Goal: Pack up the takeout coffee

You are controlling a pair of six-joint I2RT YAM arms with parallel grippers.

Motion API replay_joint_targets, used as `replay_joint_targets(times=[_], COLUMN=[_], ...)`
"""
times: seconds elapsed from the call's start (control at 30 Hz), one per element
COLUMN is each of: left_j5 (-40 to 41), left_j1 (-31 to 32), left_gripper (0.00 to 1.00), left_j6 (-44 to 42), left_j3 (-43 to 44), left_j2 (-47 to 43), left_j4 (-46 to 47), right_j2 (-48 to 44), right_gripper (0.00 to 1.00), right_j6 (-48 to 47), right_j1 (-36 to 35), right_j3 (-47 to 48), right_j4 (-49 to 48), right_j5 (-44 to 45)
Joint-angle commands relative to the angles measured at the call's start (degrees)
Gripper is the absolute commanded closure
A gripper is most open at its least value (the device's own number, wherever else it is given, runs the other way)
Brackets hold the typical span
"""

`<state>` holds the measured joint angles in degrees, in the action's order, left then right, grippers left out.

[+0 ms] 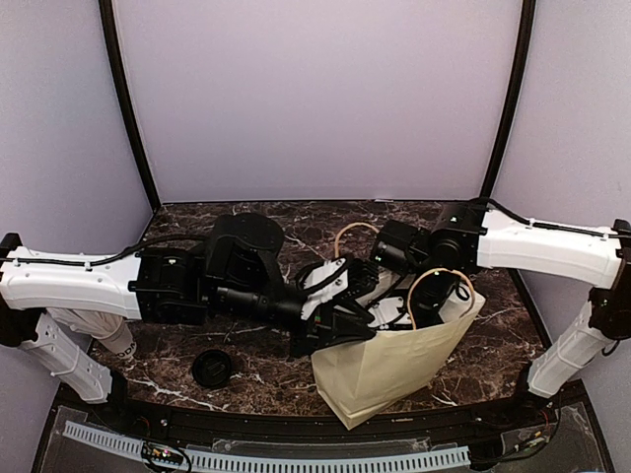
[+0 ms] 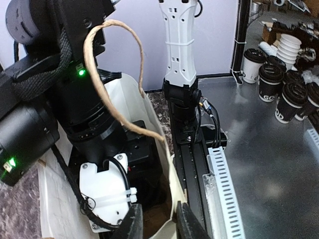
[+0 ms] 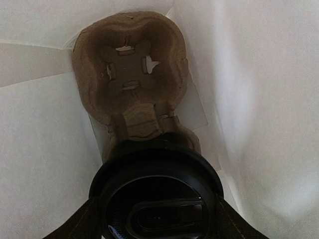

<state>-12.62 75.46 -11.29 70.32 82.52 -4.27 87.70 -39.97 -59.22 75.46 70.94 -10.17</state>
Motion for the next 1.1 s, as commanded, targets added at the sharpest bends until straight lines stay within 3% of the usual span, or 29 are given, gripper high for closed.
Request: replay_joint_targets(times=[0.0, 0.1, 0.23, 0.27, 0.4, 0.47, 0.6, 0.77, 0.9, 1.07], left_j5=[1.19, 0.81, 7.69, 15.28, 32.08, 32.61, 25.45, 17.95, 14.59, 9.77], left_j1=[0.3, 0.24, 0.3, 0.26, -0.04, -0.69, -1.93, -2.65, -3.34, -4.13], left_gripper=[0.66, 0.39, 0.22, 0.19, 0.15, 0.15, 0.14, 0.14, 0.15, 0.18], left_j6=[1.42, 3.63, 7.59, 8.65, 17.79, 23.66, 30.67, 34.2, 34.49, 34.36], left_j3=[-0.45, 0.94, 0.05, 0.2, 5.39, 7.61, 8.28, 8.94, 9.5, 11.51], left_j2=[-0.96, -2.74, -8.28, -8.62, -7.72, -6.52, -4.58, -1.75, 0.36, 3.44], left_j4=[-1.35, 0.88, 4.67, 4.68, -6.81, -11.09, -14.41, -17.44, -18.94, -20.11], right_j2=[0.34, 0.19, -0.72, -1.01, -1.25, -1.11, -0.65, -1.9, -1.79, -3.2], right_gripper=[0.61, 0.6, 0.6, 0.59, 0.59, 0.58, 0.58, 0.48, 0.54, 0.5], right_j6=[-0.9, -0.84, -0.3, -0.22, -0.27, -0.29, -0.65, -5.93, -5.65, -5.16], right_j1=[-0.42, -0.38, -0.43, -0.44, -0.44, -0.42, -0.44, -0.51, -0.48, -0.5], right_j3=[-2.22, -2.86, -5.06, -5.54, -6.13, -6.69, -7.97, -7.19, -8.5, -6.64], right_j4=[-2.15, -2.52, -4.52, -4.88, -5.76, -6.5, -7.76, -3.58, -5.96, -6.13], right_j5=[-1.08, -0.87, -0.11, 0.23, 0.28, -0.05, -1.48, -9.75, -2.48, -0.35])
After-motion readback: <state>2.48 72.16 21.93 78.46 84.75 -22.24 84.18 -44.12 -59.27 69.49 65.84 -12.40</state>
